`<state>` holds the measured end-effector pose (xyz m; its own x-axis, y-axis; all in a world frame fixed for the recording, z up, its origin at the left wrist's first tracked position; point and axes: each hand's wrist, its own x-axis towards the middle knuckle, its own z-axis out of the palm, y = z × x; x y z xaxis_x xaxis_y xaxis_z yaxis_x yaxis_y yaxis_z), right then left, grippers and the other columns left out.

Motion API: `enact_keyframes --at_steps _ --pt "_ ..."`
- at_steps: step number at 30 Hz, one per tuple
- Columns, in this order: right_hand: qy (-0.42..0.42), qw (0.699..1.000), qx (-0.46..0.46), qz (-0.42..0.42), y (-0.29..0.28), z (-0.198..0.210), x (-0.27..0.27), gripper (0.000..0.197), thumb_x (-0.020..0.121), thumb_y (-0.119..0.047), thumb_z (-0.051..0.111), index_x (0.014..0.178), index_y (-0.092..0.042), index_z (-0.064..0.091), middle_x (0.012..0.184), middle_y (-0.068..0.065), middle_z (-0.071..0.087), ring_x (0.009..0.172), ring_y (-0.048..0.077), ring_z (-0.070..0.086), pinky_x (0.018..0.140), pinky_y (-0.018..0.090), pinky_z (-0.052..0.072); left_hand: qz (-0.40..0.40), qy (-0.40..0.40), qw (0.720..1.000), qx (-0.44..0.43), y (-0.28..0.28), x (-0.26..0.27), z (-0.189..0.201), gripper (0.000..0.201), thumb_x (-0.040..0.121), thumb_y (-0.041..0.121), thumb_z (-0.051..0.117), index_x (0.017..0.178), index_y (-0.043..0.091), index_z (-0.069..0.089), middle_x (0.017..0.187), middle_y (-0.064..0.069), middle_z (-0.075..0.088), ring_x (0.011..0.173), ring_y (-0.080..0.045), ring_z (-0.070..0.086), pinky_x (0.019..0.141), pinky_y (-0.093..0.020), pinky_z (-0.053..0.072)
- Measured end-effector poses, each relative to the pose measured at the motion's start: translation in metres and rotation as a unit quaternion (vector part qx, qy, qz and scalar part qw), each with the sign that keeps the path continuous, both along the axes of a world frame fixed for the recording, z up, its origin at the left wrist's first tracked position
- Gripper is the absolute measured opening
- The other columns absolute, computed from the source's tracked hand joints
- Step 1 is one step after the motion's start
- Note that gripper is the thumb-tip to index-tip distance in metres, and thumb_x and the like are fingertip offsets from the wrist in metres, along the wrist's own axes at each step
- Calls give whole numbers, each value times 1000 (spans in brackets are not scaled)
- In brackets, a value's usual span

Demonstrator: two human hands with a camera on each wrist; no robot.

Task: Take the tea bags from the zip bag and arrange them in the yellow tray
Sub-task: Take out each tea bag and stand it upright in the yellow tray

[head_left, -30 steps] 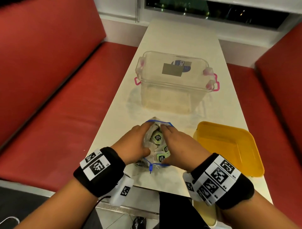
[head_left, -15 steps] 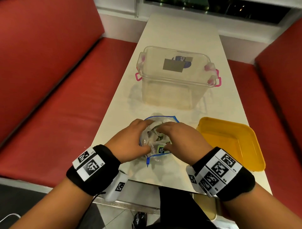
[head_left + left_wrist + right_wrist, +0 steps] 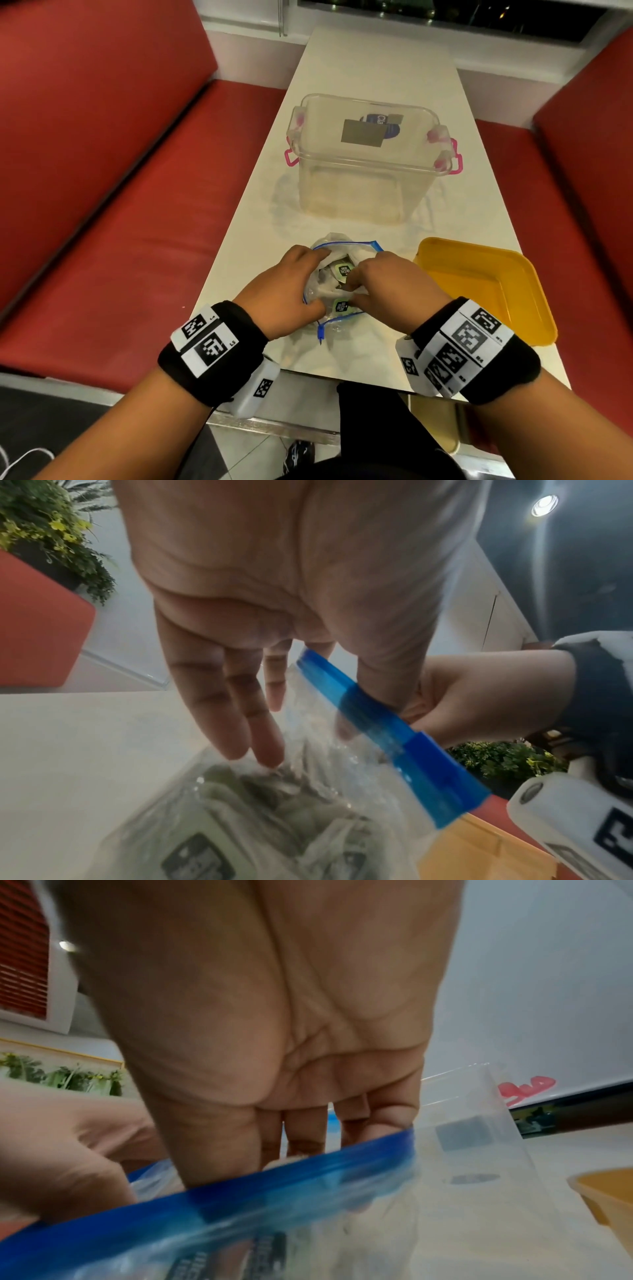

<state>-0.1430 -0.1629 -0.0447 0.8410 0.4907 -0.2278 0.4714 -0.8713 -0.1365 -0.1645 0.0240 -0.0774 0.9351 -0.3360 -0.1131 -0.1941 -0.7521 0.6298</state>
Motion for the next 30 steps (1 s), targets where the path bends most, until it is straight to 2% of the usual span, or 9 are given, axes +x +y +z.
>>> enact_keyframes --at_steps 4,8,11,14,17,19,21,25,30 --pt "5 999 32 -8 -6 17 -1 16 88 -29 54 98 -23 65 80 -2 62 79 19 52 59 30 40 7 -12 1000 22 0 -3 4 72 80 36 63 145 33 32 138 6 32 94 -15 57 78 -26 47" --pt "29 997 62 -26 -17 41 5 7 86 -26 55 90 -25 60 79 -2 60 74 20 55 60 33 43 1 -69 997 26 0 -5 16 63 80 55 64 137 38 43 150 3 24 126 -19 45 101 -28 39" --pt "30 996 75 -24 -27 60 13 3 84 -25 58 82 -26 56 73 -5 58 70 18 53 59 31 40 7 -127 992 -26 -4 -2 33 61 77 66 58 130 37 49 146 10 28 129 -11 39 103 -25 34" --pt "46 996 82 2 -36 84 18 4 83 -25 62 81 -26 59 71 -6 61 65 9 53 59 24 40 -17 -138 984 -107 -19 6 48 68 76 64 62 133 30 47 139 13 37 126 -2 42 102 -27 42" --pt "86 990 108 25 -41 103 19 3 84 -23 64 84 -26 63 69 -7 67 60 0 58 56 14 42 -59 -9 979 -197 -39 12 59 66 76 47 75 131 27 45 126 10 52 107 1 57 92 -31 52" --pt "106 986 121 32 -43 109 20 2 86 -25 64 86 -26 64 70 -7 69 61 0 63 57 15 47 -76 81 960 -258 -50 16 60 56 77 40 75 123 22 49 113 2 63 88 -8 66 78 -41 56" --pt "104 986 124 38 -47 110 22 3 88 -29 64 88 -26 65 72 -7 69 63 2 65 63 22 52 -72 144 938 -307 -59 18 55 49 79 38 70 119 16 52 108 -6 68 87 -20 69 71 -45 54" --pt "108 971 212 -4 -63 104 25 11 88 -26 66 97 -19 65 78 -3 72 66 10 69 67 30 58 -36 193 895 -401 -70 19 46 24 94 11 59 116 2 53 99 -9 68 77 -18 68 65 -29 56" --pt "126 932 324 -103 -79 100 26 9 90 -10 63 98 -7 66 72 6 73 57 4 66 58 19 54 -26 200 871 -448 -76 23 40 35 88 20 61 118 4 55 101 -11 68 65 -14 61 50 -22 46"
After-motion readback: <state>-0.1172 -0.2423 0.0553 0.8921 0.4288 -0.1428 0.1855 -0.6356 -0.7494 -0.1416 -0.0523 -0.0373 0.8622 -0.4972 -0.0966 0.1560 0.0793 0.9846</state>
